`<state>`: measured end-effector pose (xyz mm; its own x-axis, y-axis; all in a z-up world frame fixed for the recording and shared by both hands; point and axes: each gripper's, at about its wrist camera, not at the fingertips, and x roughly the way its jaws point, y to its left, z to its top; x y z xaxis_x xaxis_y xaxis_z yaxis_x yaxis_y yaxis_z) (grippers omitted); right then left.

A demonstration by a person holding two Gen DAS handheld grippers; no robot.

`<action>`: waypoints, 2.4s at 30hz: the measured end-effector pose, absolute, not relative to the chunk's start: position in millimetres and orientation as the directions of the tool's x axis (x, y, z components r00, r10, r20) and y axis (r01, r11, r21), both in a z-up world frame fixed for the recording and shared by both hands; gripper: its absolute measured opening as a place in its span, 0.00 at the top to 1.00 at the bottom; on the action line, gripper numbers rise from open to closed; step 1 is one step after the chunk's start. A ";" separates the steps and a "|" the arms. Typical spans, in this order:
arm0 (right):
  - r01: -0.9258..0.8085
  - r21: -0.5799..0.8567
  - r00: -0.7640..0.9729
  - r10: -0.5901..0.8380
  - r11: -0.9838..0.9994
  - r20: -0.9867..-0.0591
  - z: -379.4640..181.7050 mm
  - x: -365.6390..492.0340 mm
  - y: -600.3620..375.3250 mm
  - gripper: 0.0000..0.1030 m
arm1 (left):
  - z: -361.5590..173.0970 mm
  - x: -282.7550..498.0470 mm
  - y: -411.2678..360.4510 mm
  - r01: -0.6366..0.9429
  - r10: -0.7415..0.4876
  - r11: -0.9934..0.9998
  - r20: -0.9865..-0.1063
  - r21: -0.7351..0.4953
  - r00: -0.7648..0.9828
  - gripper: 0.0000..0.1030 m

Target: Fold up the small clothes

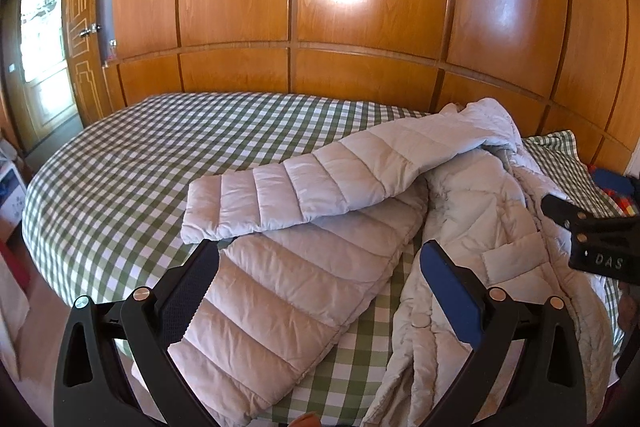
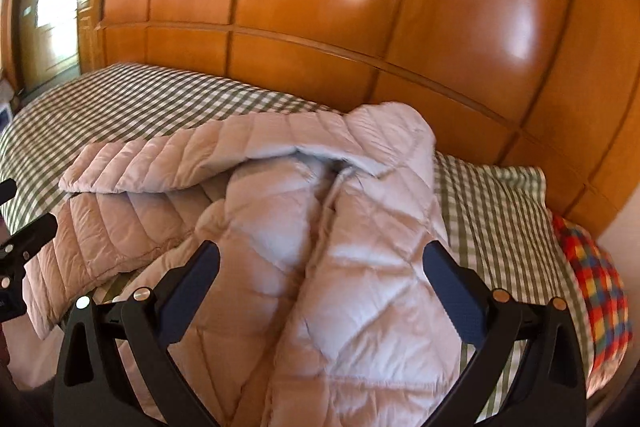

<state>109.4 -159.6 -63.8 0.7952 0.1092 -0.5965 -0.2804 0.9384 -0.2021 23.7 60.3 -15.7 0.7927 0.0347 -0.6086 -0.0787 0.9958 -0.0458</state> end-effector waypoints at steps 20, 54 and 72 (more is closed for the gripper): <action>-0.577 -0.646 0.778 0.096 0.499 -0.621 -137.8 200.8 -6.6 0.19 | -50.5 26.6 117.4 -0.142 0.037 0.985 -0.696 -0.094 0.717 0.03; -0.485 -0.449 0.802 0.177 0.750 -0.571 -53.4 247.8 -121.4 0.07 | -76.9 49.6 104.7 -0.077 0.015 0.996 -0.739 -0.050 0.674 0.03; -0.482 -0.423 0.764 0.133 0.767 -0.631 -49.5 315.2 -83.2 0.94 | -101.2 65.0 111.5 -0.037 -0.034 0.997 -0.776 -0.074 0.630 0.05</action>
